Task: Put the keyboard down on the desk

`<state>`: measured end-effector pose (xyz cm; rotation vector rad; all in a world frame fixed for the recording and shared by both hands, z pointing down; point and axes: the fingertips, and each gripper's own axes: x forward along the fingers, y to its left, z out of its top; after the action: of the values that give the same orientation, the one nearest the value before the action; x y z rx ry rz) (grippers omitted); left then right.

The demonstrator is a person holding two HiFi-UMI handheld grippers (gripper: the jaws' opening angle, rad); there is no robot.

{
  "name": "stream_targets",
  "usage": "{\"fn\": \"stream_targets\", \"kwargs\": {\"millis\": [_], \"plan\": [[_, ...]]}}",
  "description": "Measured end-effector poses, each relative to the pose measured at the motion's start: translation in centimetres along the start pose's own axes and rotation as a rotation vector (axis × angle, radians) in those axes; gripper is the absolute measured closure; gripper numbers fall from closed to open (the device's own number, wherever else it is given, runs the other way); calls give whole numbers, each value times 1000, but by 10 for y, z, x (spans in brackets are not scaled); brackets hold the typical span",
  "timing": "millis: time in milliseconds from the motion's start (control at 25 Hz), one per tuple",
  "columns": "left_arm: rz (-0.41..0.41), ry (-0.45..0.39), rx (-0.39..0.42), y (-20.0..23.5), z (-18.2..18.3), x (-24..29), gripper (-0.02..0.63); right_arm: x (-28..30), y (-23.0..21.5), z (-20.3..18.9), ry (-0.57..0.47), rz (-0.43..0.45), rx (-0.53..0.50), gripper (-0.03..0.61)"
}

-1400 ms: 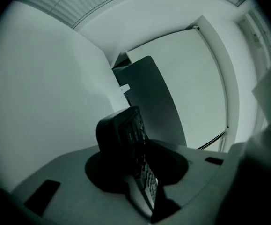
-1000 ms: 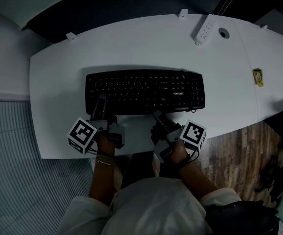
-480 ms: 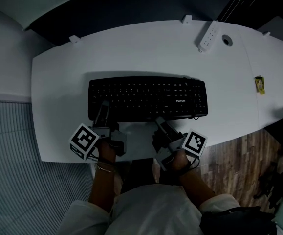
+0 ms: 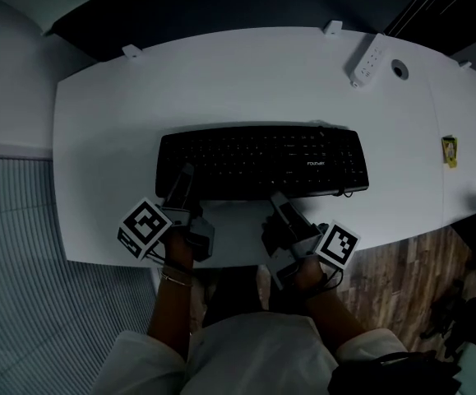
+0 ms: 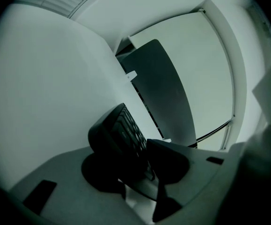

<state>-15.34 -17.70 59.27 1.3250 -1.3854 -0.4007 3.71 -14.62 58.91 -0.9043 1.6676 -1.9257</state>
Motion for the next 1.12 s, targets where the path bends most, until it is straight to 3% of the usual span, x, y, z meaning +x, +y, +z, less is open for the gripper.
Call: {"fn": "stream_targets", "kwargs": {"millis": [240,480,640,1120], "plan": [[25,19,2,6,-1,-1,448,3,4,-1,18,-25,-9,500],[38,51,91,5,1,-3,402,8,7,2,14,-25,5,502],[36,67,104,8,-3,-17,379,12,7,6,21,-40,-5,502],[124,33,144,24,-14,-71,371,19,6,6,32,-84,-22,502]]}}
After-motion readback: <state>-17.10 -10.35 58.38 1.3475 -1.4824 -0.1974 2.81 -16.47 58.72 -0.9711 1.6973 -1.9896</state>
